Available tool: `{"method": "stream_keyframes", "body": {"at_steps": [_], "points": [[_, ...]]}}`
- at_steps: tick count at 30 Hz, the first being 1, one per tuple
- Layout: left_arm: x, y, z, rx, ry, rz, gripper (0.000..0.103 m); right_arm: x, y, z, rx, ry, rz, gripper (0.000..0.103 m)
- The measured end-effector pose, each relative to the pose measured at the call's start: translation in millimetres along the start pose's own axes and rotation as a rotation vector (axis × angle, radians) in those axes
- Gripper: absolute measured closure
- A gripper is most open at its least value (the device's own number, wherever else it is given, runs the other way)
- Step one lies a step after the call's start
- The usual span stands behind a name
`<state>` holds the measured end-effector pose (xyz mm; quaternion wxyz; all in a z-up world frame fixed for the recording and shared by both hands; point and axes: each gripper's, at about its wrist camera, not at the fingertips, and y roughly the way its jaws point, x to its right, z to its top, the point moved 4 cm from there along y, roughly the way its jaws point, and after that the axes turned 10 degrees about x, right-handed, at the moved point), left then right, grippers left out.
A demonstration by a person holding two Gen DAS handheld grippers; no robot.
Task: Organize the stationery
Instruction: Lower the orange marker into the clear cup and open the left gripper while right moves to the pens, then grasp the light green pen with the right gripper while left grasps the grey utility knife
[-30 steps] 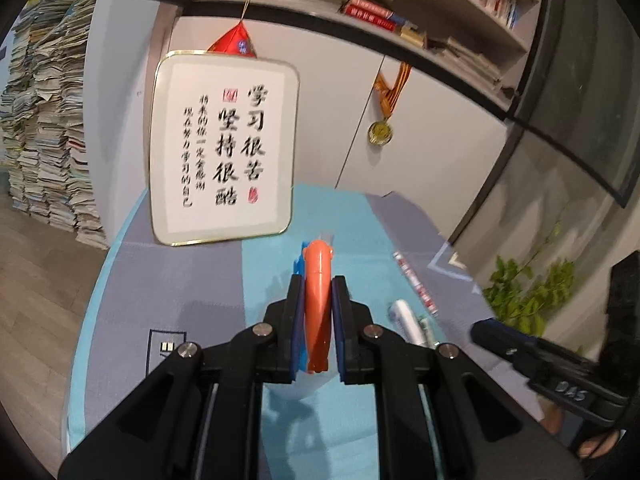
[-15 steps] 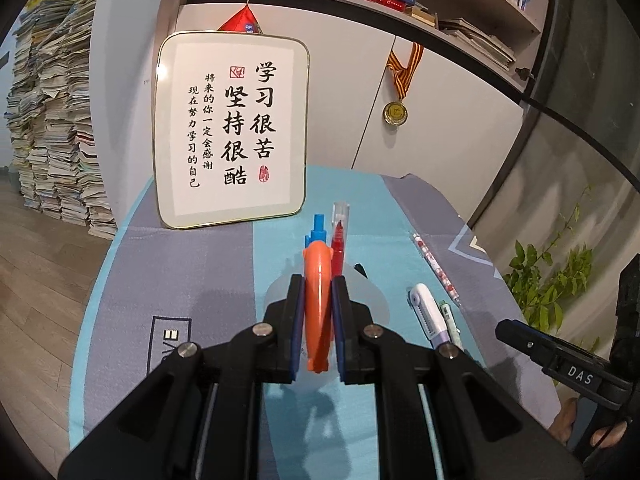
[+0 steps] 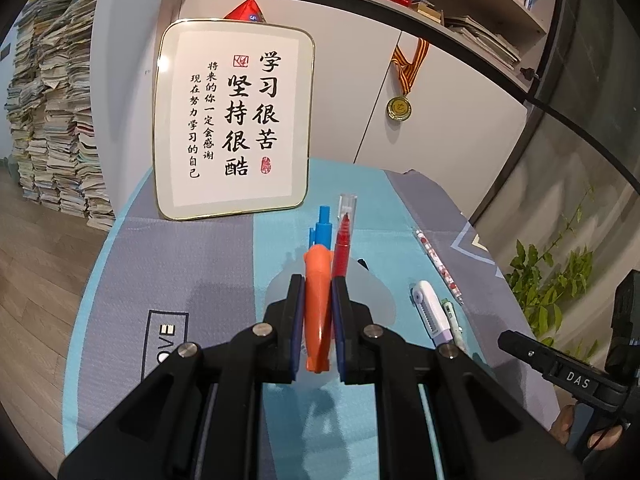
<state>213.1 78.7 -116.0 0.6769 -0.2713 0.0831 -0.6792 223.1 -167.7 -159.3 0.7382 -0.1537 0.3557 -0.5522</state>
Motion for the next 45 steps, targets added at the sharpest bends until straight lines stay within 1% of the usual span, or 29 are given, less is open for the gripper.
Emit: {"method": "stream_keyframes", "body": {"at_steps": [5,13,16,18,21,24,29,32,34,36,38,39,40,42,45], "points": [[0,-1,0,-0.012,-0.006,-0.004,0.09,4,1,-1,-0.012,0.01,-0.003,0.072],[-4,-12,5,0.012,-0.029,-0.01,0.089,6,2,-3,-0.026,0.013,-0.01,0.072],[-1,-19,6,0.022,-0.033,-0.026,0.089,9,4,-5,-0.036,0.012,-0.018,0.072],[5,-23,6,0.025,-0.015,-0.044,0.089,11,7,-7,-0.049,0.011,-0.026,0.072],[23,-31,1,0.026,0.04,-0.09,0.089,12,10,-11,-0.067,0.003,-0.031,0.072],[38,-33,-5,0.015,0.084,-0.125,0.089,10,13,-15,-0.081,-0.029,-0.041,0.072],[57,-30,-22,-0.03,0.14,-0.173,0.089,7,25,-26,-0.119,-0.103,-0.059,0.072],[68,-24,-34,-0.063,0.179,-0.183,0.089,10,34,-31,-0.118,-0.139,-0.077,0.072],[72,-20,-41,-0.086,0.191,-0.188,0.089,18,38,-30,-0.102,-0.133,-0.094,0.077],[78,-15,-47,-0.11,0.2,-0.195,0.089,26,37,-28,-0.093,-0.094,-0.066,0.079],[84,-10,-51,-0.13,0.212,-0.197,0.089,30,32,-25,-0.073,-0.101,-0.078,0.084],[88,-6,-54,-0.142,0.217,-0.203,0.089,32,27,-23,-0.063,-0.116,-0.096,0.1],[93,-3,-57,-0.156,0.223,-0.213,0.089,34,24,-23,-0.059,-0.126,-0.112,0.102],[106,7,-65,-0.191,0.24,-0.227,0.088,40,18,-23,-0.056,-0.13,-0.105,0.102],[128,26,-79,-0.24,0.278,-0.231,0.084,55,12,-25,-0.073,-0.061,-0.067,0.102]]}}
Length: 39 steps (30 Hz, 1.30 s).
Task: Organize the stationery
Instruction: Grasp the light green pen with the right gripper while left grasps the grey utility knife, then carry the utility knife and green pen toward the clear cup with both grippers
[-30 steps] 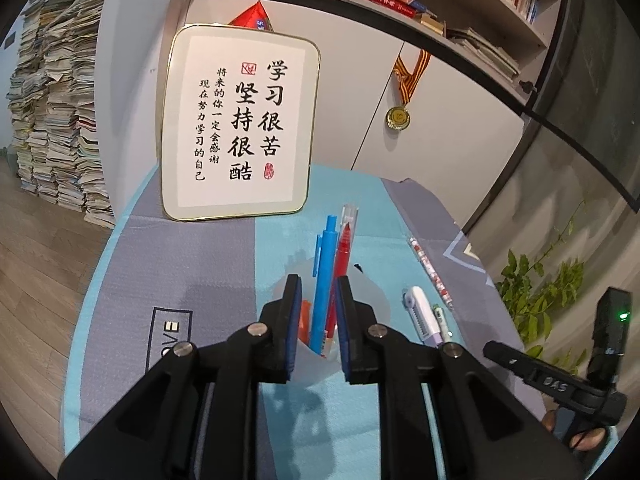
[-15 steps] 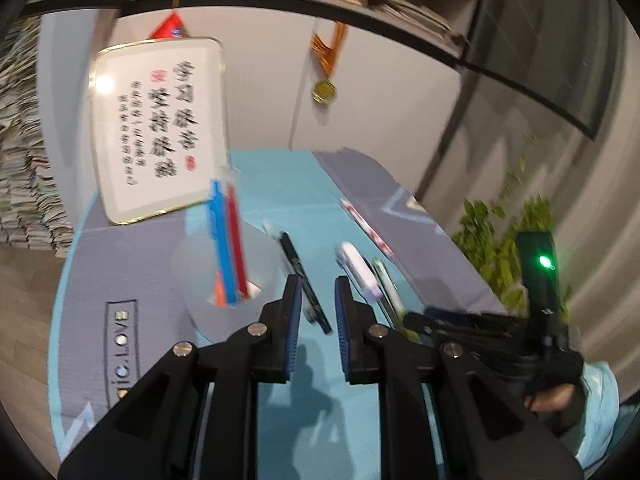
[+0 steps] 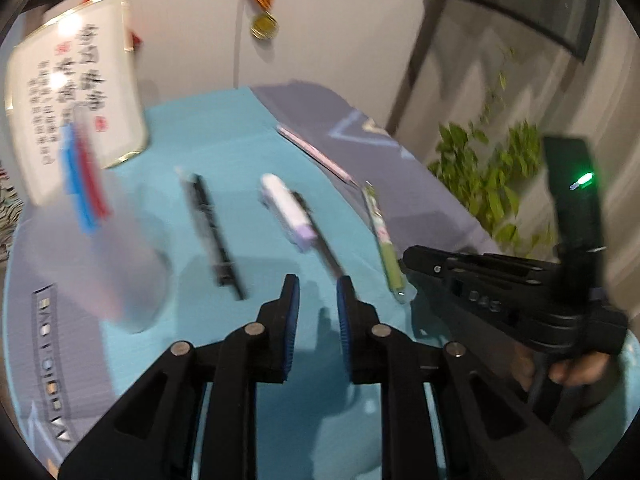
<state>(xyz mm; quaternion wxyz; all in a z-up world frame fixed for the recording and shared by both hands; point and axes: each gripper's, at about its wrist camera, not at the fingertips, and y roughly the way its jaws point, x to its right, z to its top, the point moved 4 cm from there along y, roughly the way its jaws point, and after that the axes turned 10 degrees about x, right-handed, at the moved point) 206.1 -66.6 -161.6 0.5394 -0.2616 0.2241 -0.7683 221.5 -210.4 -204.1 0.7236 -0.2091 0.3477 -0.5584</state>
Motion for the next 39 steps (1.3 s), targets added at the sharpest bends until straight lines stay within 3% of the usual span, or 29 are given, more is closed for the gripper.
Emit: {"method": "stream_keyframes", "body": {"at_steps": [3,7,11,14,16,18,19,24,26,27,31,33,35,39], "points": [[15,28,-3,-0.052,0.02,-0.002,0.083,16,-6,-1,0.01,0.068,0.011,0.102],[19,54,-6,-0.099,0.031,0.064,0.083,31,-15,0,0.017,0.125,0.033,0.102],[20,62,-4,-0.086,0.035,0.098,0.083,27,-14,1,0.005,0.109,0.047,0.099],[20,59,-5,-0.097,0.052,0.106,0.091,19,-7,3,-0.017,0.105,0.062,0.089],[18,51,-9,-0.104,0.051,0.085,0.094,13,-2,7,-0.019,0.112,0.079,0.068],[16,39,-16,-0.104,0.055,0.066,0.094,9,1,12,-0.005,0.121,0.069,0.055],[13,32,-20,-0.103,0.056,0.061,0.095,6,4,15,0.002,0.116,0.059,0.053],[-4,4,-44,-0.132,0.022,0.032,0.095,-12,25,20,-0.015,-0.01,-0.043,0.054],[-6,-5,-49,-0.136,0.023,0.025,0.095,-16,32,19,-0.006,-0.07,-0.115,0.069],[-7,-10,-51,-0.137,0.024,0.019,0.095,-19,32,18,-0.005,-0.104,-0.119,0.088],[-9,-24,-53,-0.125,0.034,0.0,0.093,-27,18,5,-0.029,-0.184,-0.077,0.091],[-10,-26,-48,-0.101,0.043,0.008,0.088,-28,4,-6,-0.047,-0.22,-0.044,0.091],[-9,-21,-42,-0.091,0.045,0.01,0.075,-29,-11,-19,-0.064,-0.276,-0.047,0.091],[-2,1,-28,-0.09,0.06,0.007,0.074,-25,-21,-29,-0.094,-0.307,-0.049,0.091]]}}
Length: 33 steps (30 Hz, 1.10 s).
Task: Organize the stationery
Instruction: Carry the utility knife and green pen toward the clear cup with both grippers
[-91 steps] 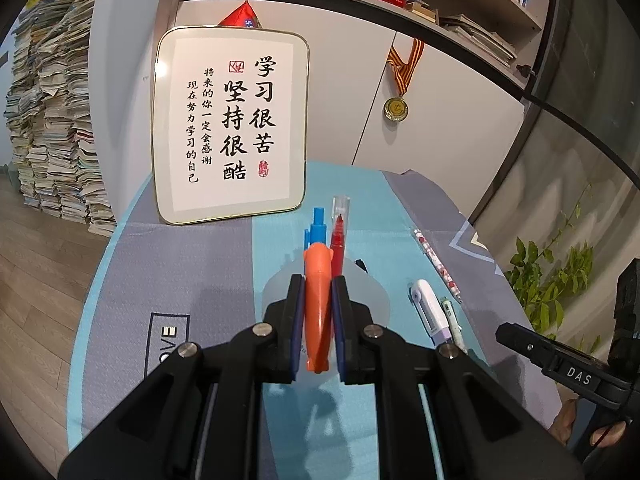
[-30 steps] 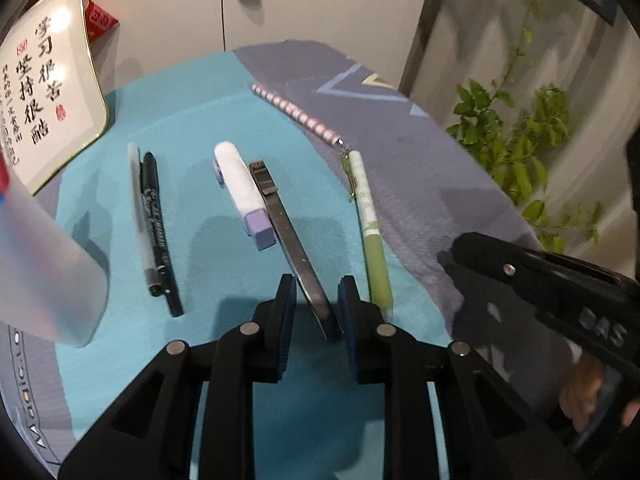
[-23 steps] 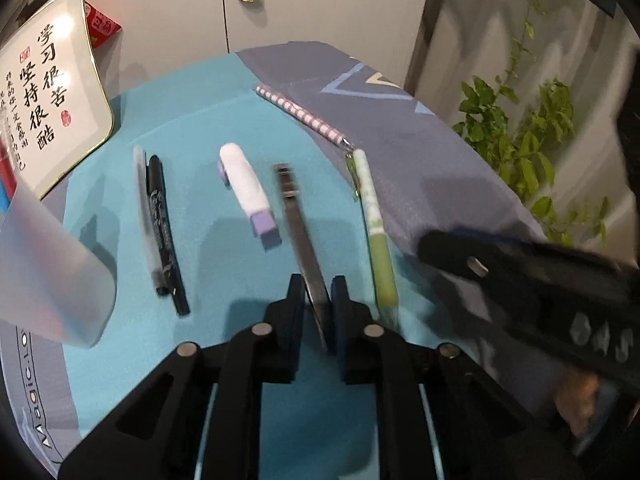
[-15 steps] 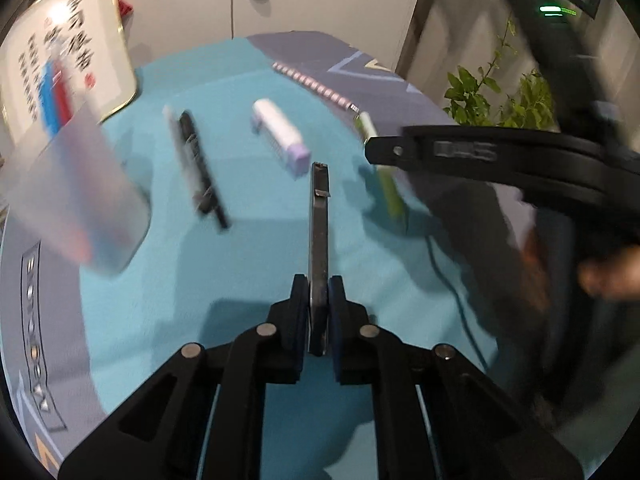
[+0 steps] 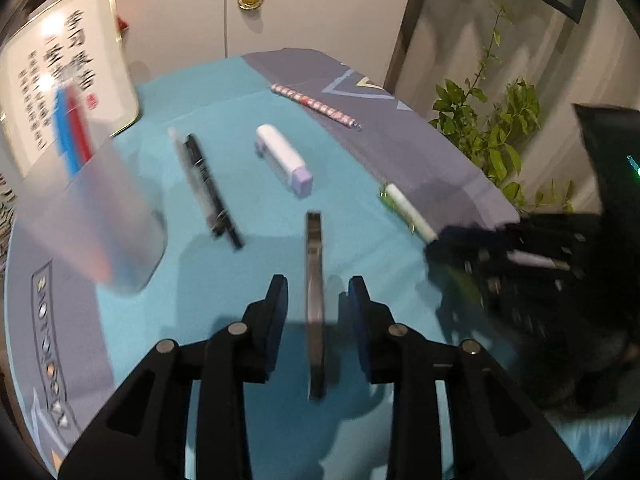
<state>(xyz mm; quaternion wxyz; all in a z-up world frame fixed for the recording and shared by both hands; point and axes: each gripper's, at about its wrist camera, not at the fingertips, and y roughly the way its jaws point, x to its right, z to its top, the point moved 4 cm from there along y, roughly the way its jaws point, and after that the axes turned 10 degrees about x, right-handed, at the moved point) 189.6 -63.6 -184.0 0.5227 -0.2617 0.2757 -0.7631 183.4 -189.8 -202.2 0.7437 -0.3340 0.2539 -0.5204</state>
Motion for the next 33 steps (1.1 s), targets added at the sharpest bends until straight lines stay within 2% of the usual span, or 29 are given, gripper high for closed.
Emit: {"method": "stream_keyframes", "body": {"at_steps": [3,5,7,8,11,16,17,18,19,20,21,26,33], "points": [[4,18,10,-0.012,0.02,0.007,0.074,6,0,7,0.007,0.03,-0.01,0.089],[2,27,14,-0.031,0.013,0.025,0.074,7,4,14,0.003,0.041,-0.008,0.081],[0,32,17,-0.041,0.008,0.022,0.077,5,8,23,0.008,0.053,0.009,0.063],[-1,35,19,-0.05,0.004,0.03,0.077,4,9,26,0.015,0.059,0.013,0.061],[-9,44,21,-0.08,-0.028,0.032,0.078,5,18,38,0.032,0.062,-0.002,0.062],[-7,46,26,-0.071,-0.009,0.037,0.079,7,40,38,-0.041,0.064,-0.019,0.062],[-7,47,26,-0.069,-0.003,0.036,0.079,7,41,38,-0.029,0.053,-0.022,0.062],[-5,47,26,-0.067,0.006,0.037,0.08,6,41,38,-0.02,0.038,-0.026,0.072],[-4,47,26,-0.067,0.008,0.032,0.087,5,42,38,-0.021,0.019,-0.032,0.087],[-4,49,27,-0.071,0.007,0.027,0.093,5,42,39,-0.019,0.016,-0.033,0.087],[-3,48,27,-0.08,0.002,0.014,0.095,5,39,40,-0.011,0.025,-0.023,0.087],[-1,36,31,-0.043,-0.002,0.007,0.094,5,5,49,0.096,0.058,-0.005,0.087],[-11,-13,42,0.066,-0.07,-0.022,0.094,5,-47,58,0.239,0.121,0.02,0.087]]}}
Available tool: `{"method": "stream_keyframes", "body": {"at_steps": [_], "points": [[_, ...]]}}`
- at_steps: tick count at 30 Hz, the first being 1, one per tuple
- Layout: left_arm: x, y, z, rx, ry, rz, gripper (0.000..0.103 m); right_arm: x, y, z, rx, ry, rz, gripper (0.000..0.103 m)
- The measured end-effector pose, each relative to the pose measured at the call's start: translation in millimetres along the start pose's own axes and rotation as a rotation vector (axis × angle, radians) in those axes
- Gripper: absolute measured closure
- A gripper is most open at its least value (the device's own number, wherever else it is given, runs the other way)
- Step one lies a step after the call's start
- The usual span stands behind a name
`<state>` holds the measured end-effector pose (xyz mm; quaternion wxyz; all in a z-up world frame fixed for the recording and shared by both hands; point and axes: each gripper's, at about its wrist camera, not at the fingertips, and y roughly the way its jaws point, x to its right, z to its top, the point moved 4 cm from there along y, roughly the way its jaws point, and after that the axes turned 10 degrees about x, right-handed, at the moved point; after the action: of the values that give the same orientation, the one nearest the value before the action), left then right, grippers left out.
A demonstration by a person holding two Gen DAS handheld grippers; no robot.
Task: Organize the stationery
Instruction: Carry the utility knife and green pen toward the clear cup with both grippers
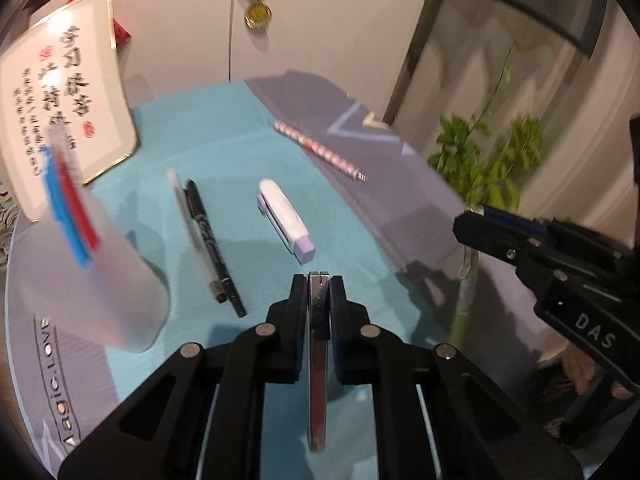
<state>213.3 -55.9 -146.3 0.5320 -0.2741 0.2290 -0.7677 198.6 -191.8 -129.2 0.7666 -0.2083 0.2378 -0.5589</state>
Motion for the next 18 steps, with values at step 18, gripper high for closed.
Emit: {"method": "stream_keyframes", "body": {"at_steps": [18], "points": [[-21,-104,8,0.225,-0.073,0.031,0.094,-51,-54,30,0.174,-0.031,0.08,0.088]]}}
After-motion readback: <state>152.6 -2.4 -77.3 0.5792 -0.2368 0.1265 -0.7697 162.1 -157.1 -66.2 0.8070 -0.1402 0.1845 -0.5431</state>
